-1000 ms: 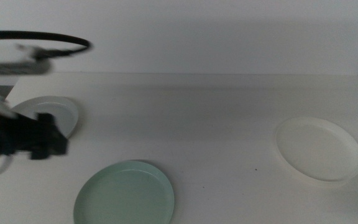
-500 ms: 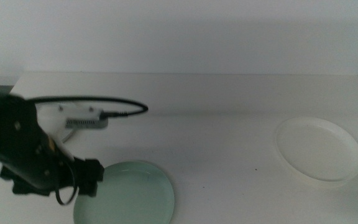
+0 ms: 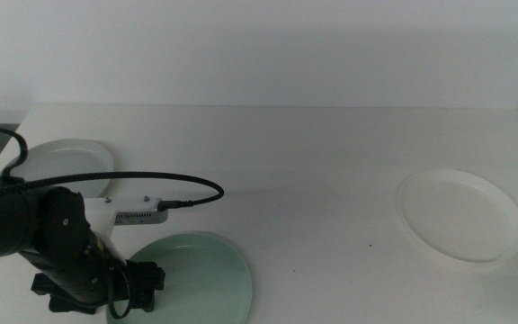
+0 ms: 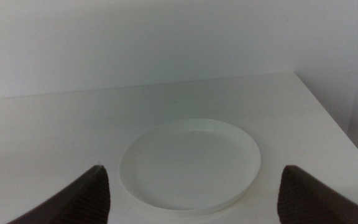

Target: Stack the three bowls on top of each other.

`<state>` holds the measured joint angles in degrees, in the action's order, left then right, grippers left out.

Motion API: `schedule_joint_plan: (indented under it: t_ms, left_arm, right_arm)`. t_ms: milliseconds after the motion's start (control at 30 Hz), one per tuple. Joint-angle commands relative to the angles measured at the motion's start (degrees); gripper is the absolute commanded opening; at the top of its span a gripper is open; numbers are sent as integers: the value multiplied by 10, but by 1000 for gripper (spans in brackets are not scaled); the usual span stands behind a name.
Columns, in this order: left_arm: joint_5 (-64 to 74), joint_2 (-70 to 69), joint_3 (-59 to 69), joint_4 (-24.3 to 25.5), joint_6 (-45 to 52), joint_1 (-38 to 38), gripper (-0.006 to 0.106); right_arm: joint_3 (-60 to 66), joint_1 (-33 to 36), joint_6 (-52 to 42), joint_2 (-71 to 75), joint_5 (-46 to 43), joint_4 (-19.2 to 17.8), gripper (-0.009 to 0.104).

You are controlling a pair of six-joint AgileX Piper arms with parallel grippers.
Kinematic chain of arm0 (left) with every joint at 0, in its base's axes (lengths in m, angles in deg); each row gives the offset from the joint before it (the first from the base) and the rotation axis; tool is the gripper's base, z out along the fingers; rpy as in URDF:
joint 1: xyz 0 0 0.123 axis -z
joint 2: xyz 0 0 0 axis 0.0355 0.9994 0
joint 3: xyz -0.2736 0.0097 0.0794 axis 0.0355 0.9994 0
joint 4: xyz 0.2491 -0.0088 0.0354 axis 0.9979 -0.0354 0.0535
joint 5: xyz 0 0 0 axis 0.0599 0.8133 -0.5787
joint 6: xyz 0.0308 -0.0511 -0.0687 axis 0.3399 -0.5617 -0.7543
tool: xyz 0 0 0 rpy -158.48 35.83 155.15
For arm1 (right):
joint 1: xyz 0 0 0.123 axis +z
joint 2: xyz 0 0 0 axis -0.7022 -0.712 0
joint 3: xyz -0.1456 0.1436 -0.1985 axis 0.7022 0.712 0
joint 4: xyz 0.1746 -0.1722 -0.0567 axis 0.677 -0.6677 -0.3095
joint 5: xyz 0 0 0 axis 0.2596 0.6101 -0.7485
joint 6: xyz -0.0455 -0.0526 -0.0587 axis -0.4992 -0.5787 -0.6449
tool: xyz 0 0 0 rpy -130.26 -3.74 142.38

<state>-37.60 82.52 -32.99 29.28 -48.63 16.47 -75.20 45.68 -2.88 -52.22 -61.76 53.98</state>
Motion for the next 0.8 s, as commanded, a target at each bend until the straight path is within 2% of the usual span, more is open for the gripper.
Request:
schedule_joint_plan:
  t_ms: [0, 67, 267, 400, 500, 767]
  left_arm:
    - [-9, 7, 1, -24, 21, -4, 81]
    - [-7, 8, 1, -24, 22, -4, 66]
    - [11, 3, -3, -24, 18, -4, 0]
    - [96, -30, -64, 4, 16, -4, -2]
    - [151, -46, -143, 6, 13, -4, -2]
    - [217, 65, -379, -6, 52, 15, -2]
  right_arm:
    - [2, -5, -5, 3, -5, -1, 93]
    - [2, -5, -5, 3, -5, -1, 93]
    - [2, -5, -5, 3, -5, -1, 93]
    - [2, -5, -5, 3, -5, -1, 93]
    - [2, -5, -5, 3, -5, -1, 93]
    - [2, -5, -5, 3, -5, -1, 93]
